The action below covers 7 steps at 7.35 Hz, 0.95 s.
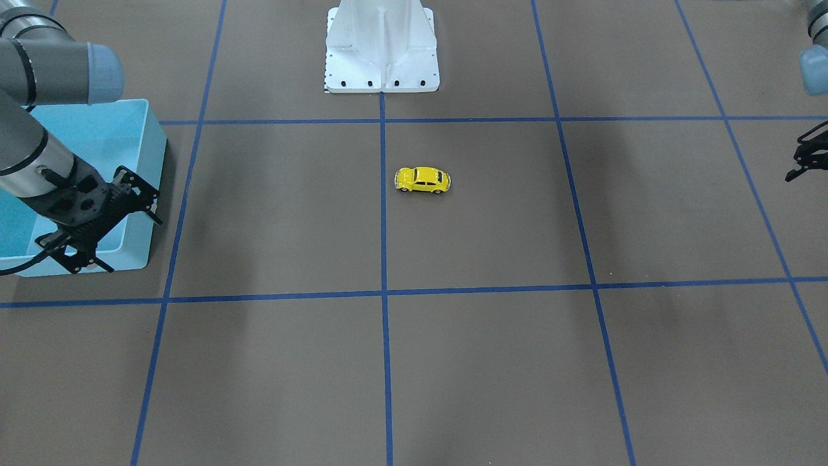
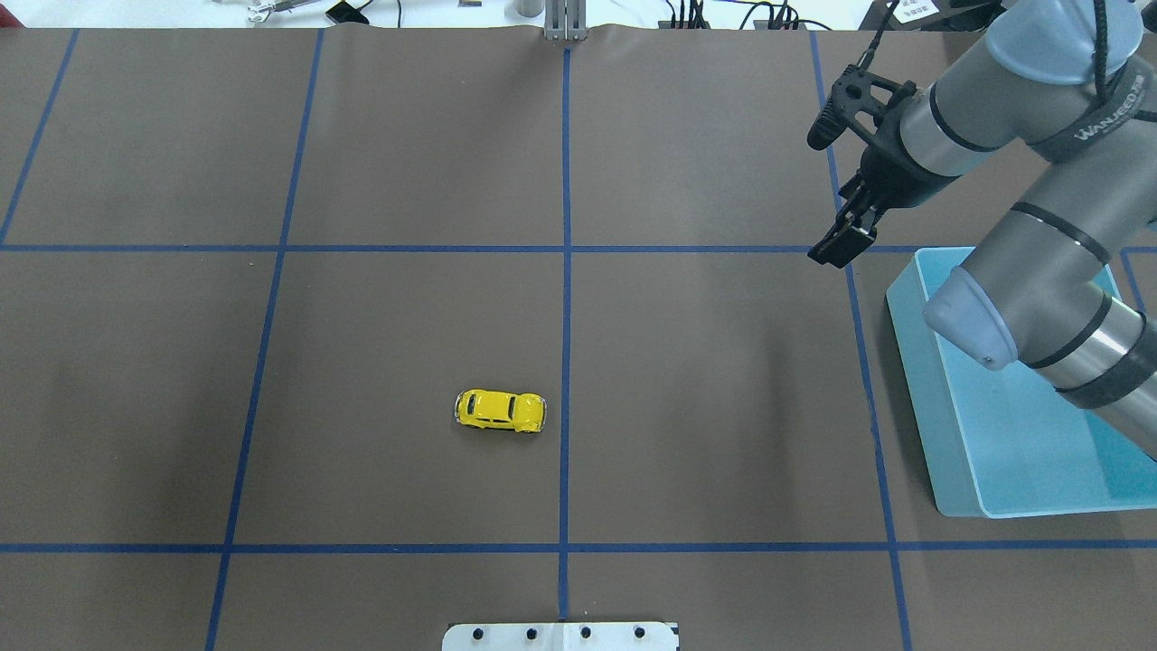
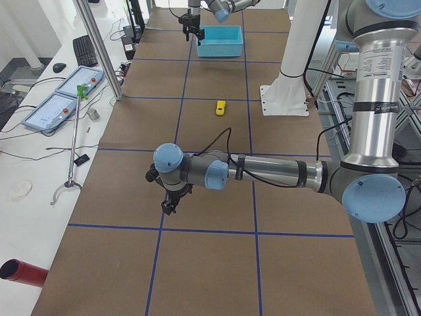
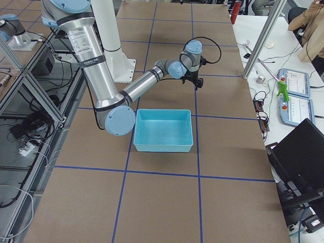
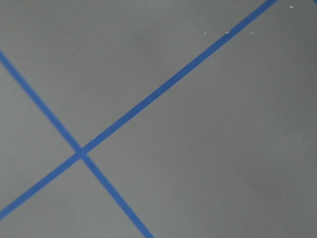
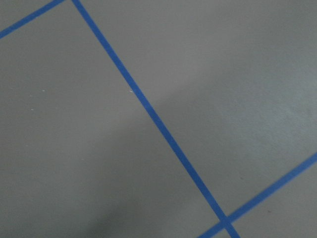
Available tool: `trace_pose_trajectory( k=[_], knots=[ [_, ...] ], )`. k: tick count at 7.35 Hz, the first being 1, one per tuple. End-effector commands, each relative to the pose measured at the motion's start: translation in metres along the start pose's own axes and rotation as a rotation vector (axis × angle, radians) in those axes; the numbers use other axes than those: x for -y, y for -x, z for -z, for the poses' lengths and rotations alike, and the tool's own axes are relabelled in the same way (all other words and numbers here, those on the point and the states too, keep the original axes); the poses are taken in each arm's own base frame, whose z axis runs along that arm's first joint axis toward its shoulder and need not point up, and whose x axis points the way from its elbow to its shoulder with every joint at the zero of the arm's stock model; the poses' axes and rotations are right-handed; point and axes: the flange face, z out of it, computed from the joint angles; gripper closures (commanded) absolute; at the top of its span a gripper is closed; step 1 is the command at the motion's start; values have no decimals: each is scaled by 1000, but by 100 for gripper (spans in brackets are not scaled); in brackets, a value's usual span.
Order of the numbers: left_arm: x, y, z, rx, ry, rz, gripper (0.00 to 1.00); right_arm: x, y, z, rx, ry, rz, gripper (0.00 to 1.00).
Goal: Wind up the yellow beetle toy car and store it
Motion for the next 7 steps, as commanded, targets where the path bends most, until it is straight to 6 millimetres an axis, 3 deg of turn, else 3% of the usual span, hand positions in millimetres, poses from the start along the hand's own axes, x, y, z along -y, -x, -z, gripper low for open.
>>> trace_pose_trajectory(
  k=[1,3,4,5,7],
  knots=[
    [-7,10,11,8,-12,114,0,38,57,-8,49,-33,95,0],
    [-26,4,17,-5,-12,135,0,68,93,-8,55,-68,161,0],
    [-39,-3,19,-21,-5,159,0,83,122,-17,22,-78,223,0],
    [-41,-1,26,-31,24,219,0,114,152,-42,27,-72,276,0],
    [-37,-8,40,-31,30,286,0,126,223,-82,9,-54,325,1]
  ],
)
